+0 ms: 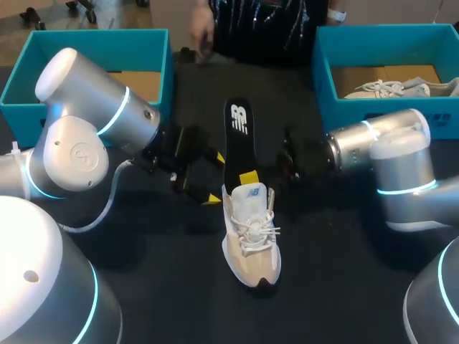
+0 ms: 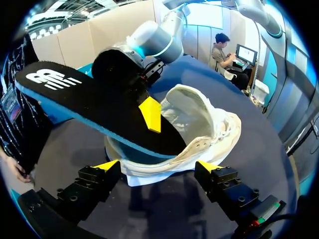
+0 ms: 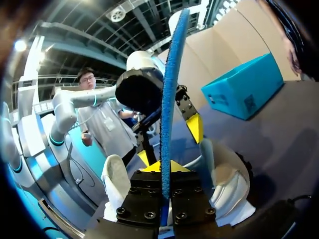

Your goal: Take the shoe out of the shoebox, open the shoe tongue, remove and reinsert the insole, then place the shoe into the shoebox

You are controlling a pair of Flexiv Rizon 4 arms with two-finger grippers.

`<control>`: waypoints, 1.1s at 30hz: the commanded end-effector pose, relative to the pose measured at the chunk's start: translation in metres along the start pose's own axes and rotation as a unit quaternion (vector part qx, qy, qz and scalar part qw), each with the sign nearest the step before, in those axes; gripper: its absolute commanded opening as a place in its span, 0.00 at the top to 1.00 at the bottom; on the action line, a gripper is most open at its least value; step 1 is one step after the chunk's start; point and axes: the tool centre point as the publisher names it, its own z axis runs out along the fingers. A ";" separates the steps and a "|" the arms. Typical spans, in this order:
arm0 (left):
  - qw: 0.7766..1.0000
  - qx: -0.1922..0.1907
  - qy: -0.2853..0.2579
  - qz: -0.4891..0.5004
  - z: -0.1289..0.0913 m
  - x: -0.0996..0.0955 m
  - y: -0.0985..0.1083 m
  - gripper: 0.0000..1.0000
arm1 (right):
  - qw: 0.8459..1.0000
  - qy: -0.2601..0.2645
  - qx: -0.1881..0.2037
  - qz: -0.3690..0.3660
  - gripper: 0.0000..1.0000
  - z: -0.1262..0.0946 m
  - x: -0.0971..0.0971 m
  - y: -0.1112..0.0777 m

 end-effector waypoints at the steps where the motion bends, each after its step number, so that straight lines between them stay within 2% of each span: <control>1: 1.000 -0.001 -0.001 0.000 0.001 0.001 0.001 0.00 | 1.000 -0.004 0.007 0.016 1.00 0.001 0.005 -0.012; 10: 1.000 0.001 0.000 0.003 0.001 0.001 0.000 0.00 | 0.999 -0.005 0.013 0.038 1.00 0.001 0.012 -0.026; 15: 1.000 0.002 0.000 0.002 0.001 0.001 0.000 0.00 | 0.999 -0.008 0.018 0.029 1.00 0.000 0.011 -0.020; 16: 1.000 0.002 0.000 0.002 0.001 0.001 0.000 0.00 | 0.999 -0.008 0.019 0.027 0.96 0.000 0.010 -0.019; 17: 1.000 0.002 0.001 0.002 0.002 0.002 -0.001 0.00 | 1.000 -0.009 0.022 0.020 0.78 -0.001 0.009 -0.013; 18: 1.000 0.002 0.002 0.002 0.002 0.002 -0.001 0.00 | 0.999 -0.010 0.025 0.017 0.73 -0.001 0.009 -0.010; 26: 1.000 0.005 0.002 0.005 0.002 0.003 -0.002 0.00 | 0.999 -0.004 0.040 -0.007 0.70 -0.001 0.001 0.011; 31: 1.000 0.004 0.001 0.004 0.002 0.004 -0.002 0.00 | 0.999 0.003 0.045 -0.012 0.75 0.001 -0.006 0.015; 32: 1.000 0.004 0.001 0.004 0.002 0.004 -0.002 0.00 | 0.999 0.005 0.046 -0.013 0.78 0.002 -0.007 0.015; 33: 1.000 0.003 0.002 0.004 0.002 0.005 -0.001 0.00 | 0.999 0.007 0.048 -0.012 0.90 0.002 -0.008 0.015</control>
